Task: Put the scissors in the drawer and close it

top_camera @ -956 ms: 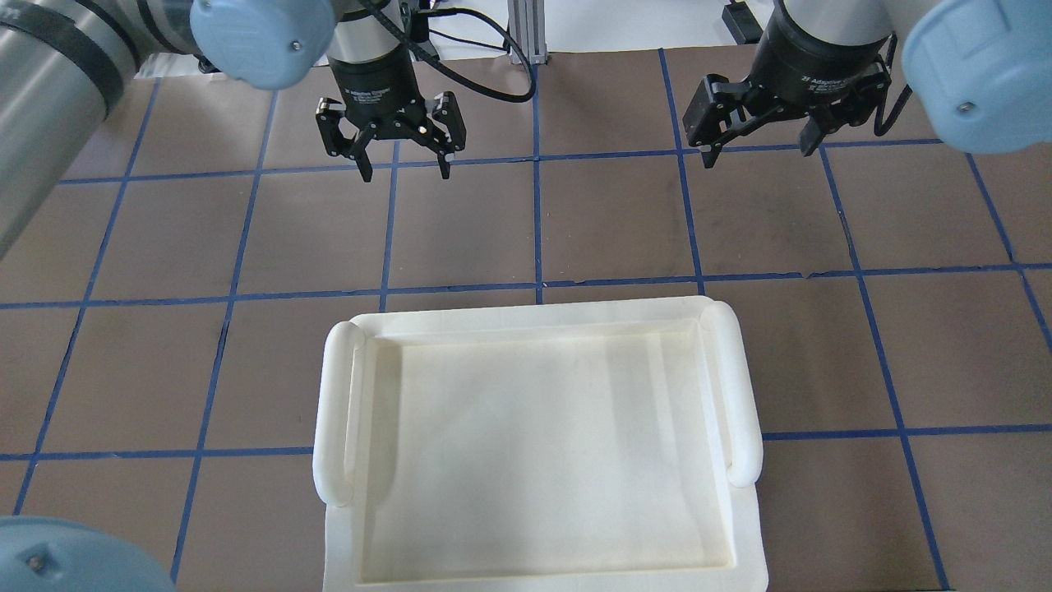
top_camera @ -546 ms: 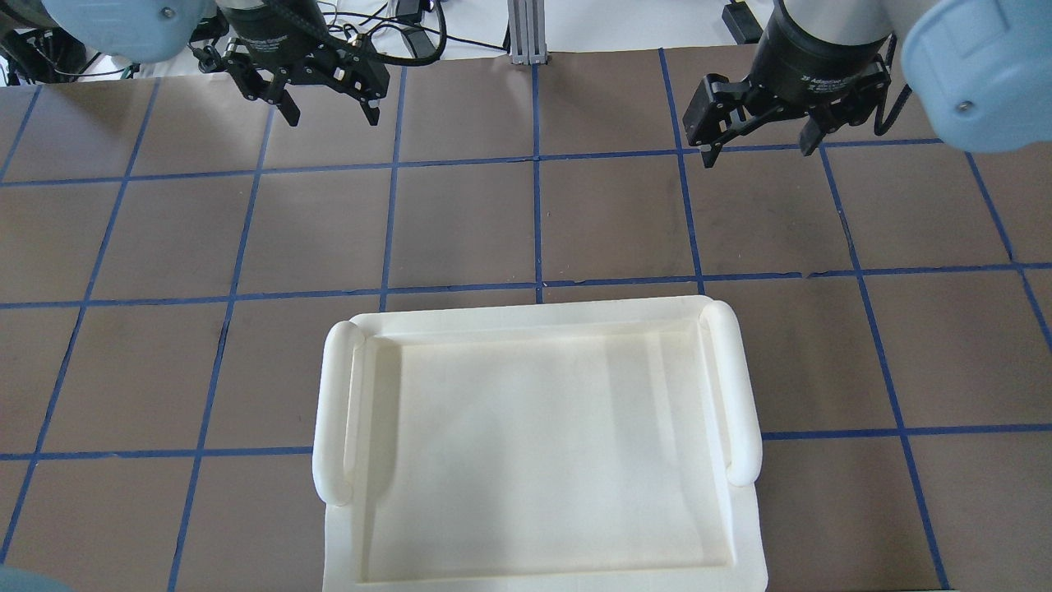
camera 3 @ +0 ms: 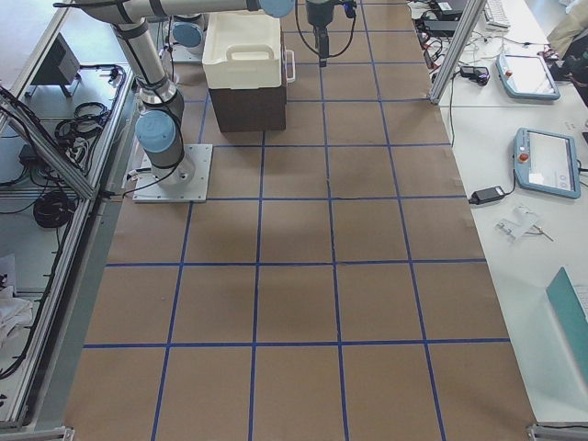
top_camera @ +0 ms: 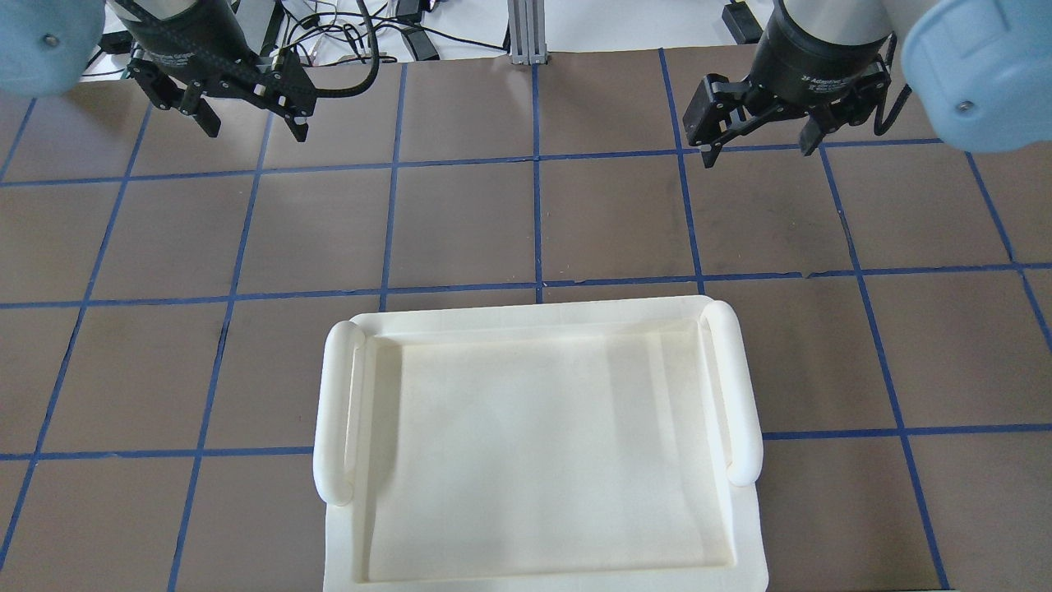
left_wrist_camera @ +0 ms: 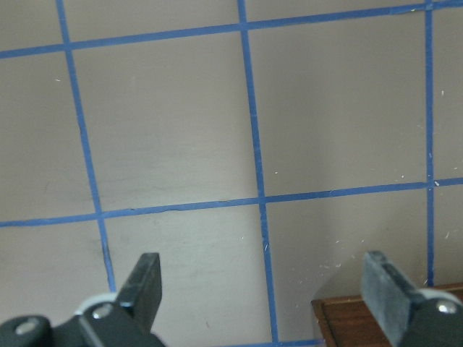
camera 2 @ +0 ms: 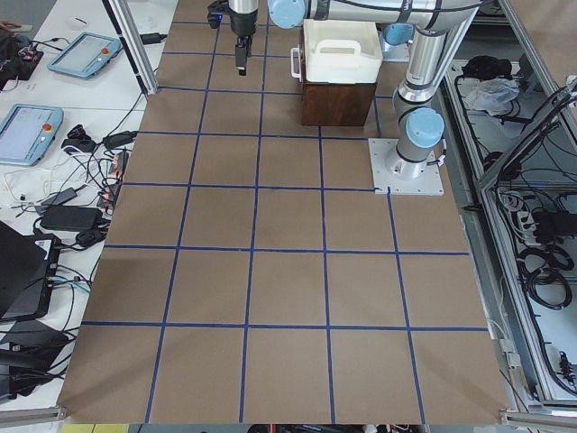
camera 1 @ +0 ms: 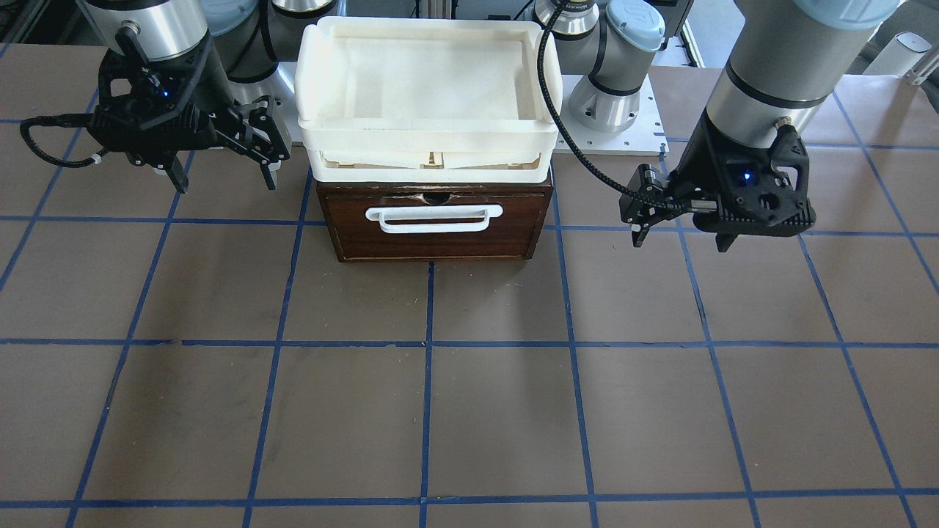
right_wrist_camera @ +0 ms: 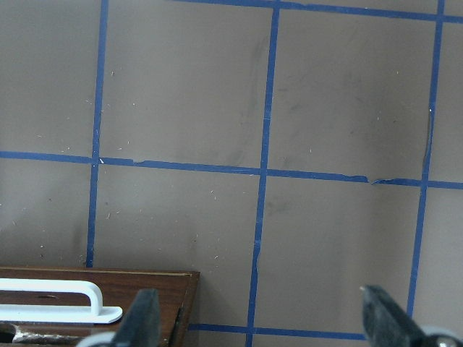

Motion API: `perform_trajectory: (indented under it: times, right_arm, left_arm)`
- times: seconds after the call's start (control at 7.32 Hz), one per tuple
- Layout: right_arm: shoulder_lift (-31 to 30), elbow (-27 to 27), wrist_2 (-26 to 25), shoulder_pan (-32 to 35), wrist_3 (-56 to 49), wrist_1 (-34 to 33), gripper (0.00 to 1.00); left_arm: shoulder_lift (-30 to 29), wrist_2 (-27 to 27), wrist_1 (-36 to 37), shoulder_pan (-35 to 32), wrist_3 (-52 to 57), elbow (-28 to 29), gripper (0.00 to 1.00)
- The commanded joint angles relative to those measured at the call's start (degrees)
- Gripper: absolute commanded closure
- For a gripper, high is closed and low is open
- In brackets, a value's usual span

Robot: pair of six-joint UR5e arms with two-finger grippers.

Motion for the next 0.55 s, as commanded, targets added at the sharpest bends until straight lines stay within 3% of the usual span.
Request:
perform_trajectory:
  times: [0.0,0.41]
  right_arm:
    - [-0.08,0.00,-0.05,0.00,0.00,0.09,0.00]
    - [-0.08,0.18,-0.05,0.00,0.00,0.00,0.00]
  left_arm:
    - [4.33,-0.40,1.02,0.89,0.07,-4.85,0.00]
    - [4.78,-0.40,1.01,2.12,0.25,-5.12,0.00]
